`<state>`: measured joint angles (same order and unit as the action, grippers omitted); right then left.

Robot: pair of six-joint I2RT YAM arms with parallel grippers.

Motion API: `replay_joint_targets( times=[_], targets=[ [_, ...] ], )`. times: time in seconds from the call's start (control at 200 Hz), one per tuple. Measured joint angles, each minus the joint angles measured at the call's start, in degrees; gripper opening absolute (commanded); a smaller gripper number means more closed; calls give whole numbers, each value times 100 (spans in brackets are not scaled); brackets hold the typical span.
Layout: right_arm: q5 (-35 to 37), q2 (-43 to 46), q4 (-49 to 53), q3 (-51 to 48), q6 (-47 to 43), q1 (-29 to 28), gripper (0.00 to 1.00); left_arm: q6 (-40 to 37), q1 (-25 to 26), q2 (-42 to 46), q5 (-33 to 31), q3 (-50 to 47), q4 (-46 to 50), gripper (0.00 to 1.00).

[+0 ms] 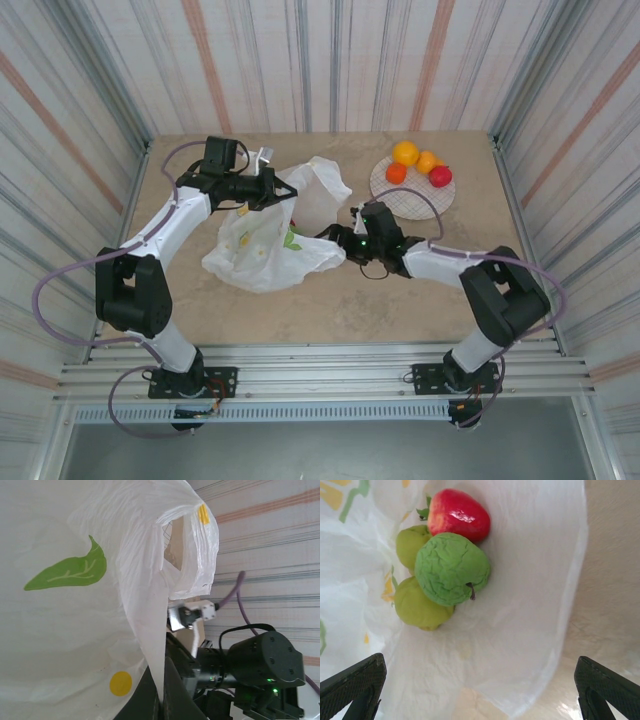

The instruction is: Place the fruits into the plastic bag

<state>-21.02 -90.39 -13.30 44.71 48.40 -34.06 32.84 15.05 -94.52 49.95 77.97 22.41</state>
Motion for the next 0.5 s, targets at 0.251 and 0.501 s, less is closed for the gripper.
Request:
replay_joint_targets(
  times=[0.251,0.501],
  targets=[
    [354,1545,846,-568,-863,737,97,0,-7,0,-2,0,2,0],
    [1484,2463,2024,-260,-1829,1309,99,0,-9,0,-2,0,2,0]
  ],
)
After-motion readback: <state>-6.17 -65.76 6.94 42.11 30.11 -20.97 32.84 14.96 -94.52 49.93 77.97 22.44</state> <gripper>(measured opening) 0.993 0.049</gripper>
